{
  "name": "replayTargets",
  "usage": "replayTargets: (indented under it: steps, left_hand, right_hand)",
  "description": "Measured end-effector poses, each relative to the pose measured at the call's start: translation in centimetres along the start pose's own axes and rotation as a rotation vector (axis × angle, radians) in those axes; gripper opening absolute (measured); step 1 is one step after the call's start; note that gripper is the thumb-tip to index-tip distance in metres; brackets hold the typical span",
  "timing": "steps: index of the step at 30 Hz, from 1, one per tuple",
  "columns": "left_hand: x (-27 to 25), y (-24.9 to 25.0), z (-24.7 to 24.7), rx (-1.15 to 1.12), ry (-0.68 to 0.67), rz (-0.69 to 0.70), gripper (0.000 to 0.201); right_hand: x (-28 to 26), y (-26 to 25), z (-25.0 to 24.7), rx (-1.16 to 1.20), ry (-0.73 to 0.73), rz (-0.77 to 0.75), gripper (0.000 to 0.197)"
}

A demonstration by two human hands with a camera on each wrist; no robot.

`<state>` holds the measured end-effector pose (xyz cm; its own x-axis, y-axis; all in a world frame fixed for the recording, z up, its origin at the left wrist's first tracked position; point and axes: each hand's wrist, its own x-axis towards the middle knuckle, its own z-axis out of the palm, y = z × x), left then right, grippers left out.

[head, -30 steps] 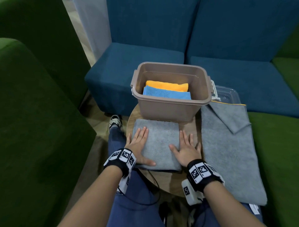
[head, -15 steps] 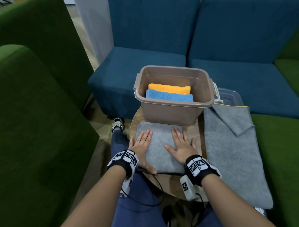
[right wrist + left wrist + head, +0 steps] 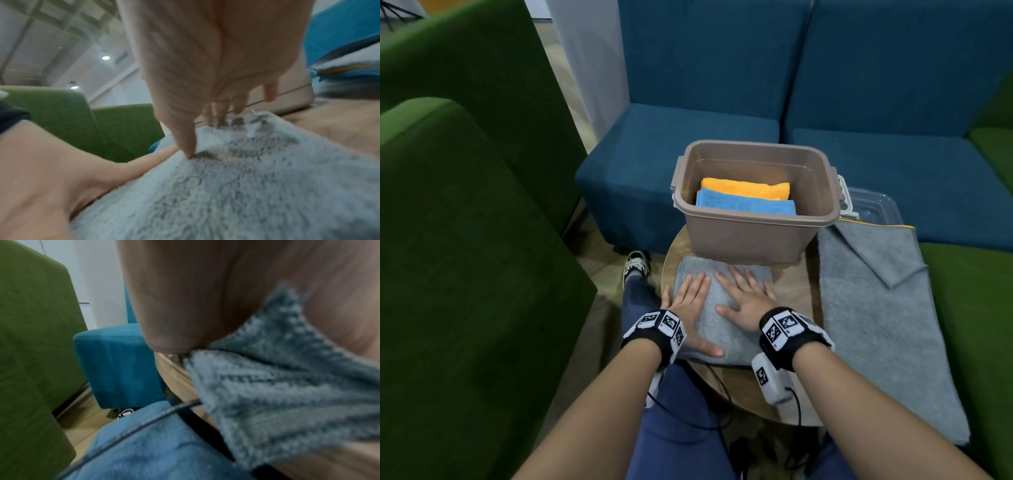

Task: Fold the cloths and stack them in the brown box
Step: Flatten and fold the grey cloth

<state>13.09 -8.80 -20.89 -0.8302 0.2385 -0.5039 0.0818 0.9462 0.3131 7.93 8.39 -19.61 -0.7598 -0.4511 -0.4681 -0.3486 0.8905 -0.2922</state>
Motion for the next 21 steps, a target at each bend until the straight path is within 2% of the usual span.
replayTargets:
  steps: [5, 7, 10, 12, 13, 15, 17, 19, 21]
  left_hand:
    - [-0.3, -1.3, 0.0, 0.017, 0.034, 0.072, 0.143]
    - [-0.8, -1.5, -0.3, 0.008, 0.075, 0.054, 0.139]
    - [-1.0, -0.8, -0.9, -0.222, 0.277, -0.059, 0.121]
    - [-0.7, -0.1, -1.3, -0.453, 0.438, -0.228, 0.108]
    - [-0.5, 0.2, -1.4, -0.531, 0.478, -0.334, 0.102]
    - [-0.2, 1.1, -1.8, -0.583, 0.448, -0.542, 0.094]
    - [-0.2, 2.1, -2.2, -0.496, 0.336, -0.676, 0.084]
    - [-0.1, 2.8, -2.5, -0.48, 0.263, -0.704, 0.064]
    - [0.3, 3.2, -2.7, -0.584, 0.252, -0.684, 0.051]
  right_hand:
    - [-1.0, 2.2, 0.2, 0.042, -0.054, 0.07, 0.079]
    - [-1.5, 2.7, -0.2, 0.05, -0.075, 0.096, 0.083]
    - [-1.5, 2.5, -0.7, 0.051, -0.092, 0.116, 0.086]
    - [-1.5, 2.1, -0.9, 0.06, -0.097, 0.131, 0.087]
    - [-1.5, 1.9, -0.9, 0.069, -0.093, 0.137, 0.087]
    - [-1.8, 1.9, -0.6, 0.083, -0.069, 0.143, 0.087]
    - [-2.1, 2.0, -0.2, 0.095, -0.042, 0.153, 0.088]
    - [-2.1, 2.3, 0.1, 0.094, -0.028, 0.147, 0.091]
    - [-1.7, 2.6, -0.4, 0.087, -0.02, 0.131, 0.094]
